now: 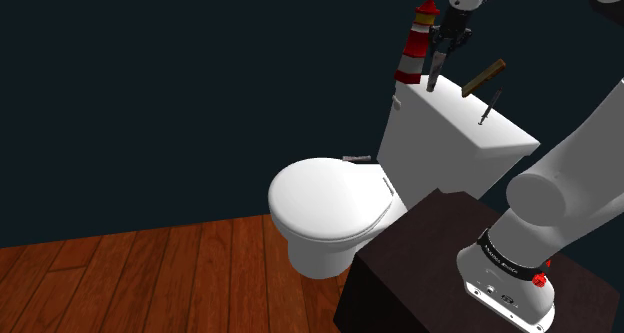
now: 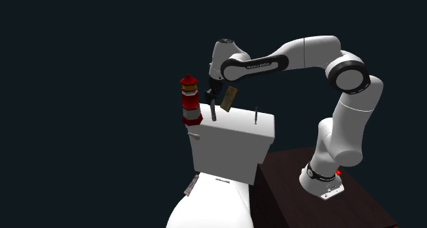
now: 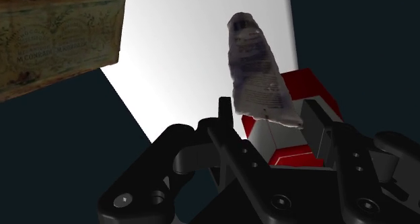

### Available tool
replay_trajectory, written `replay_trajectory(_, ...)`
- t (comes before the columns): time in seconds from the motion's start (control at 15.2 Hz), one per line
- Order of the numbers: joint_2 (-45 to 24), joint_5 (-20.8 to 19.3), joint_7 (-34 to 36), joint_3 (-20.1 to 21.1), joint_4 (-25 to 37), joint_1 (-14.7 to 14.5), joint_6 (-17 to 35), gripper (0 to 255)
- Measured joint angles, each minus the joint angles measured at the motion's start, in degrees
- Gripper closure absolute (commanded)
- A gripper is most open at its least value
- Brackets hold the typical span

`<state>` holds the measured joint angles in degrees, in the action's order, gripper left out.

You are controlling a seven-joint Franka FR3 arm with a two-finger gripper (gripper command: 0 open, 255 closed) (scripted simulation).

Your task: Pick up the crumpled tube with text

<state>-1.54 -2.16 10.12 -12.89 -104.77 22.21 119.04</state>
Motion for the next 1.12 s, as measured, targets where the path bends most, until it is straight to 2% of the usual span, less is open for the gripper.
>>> replay_trajectory(0.26, 0.2, -0.02, -0.02, 0.02, 1.16, -0.03, -1.4, 255)
replay_trajectory(1.12, -0.42, 0.3, -0.49, 0.0, 11.62, 0.01, -11.24, 255)
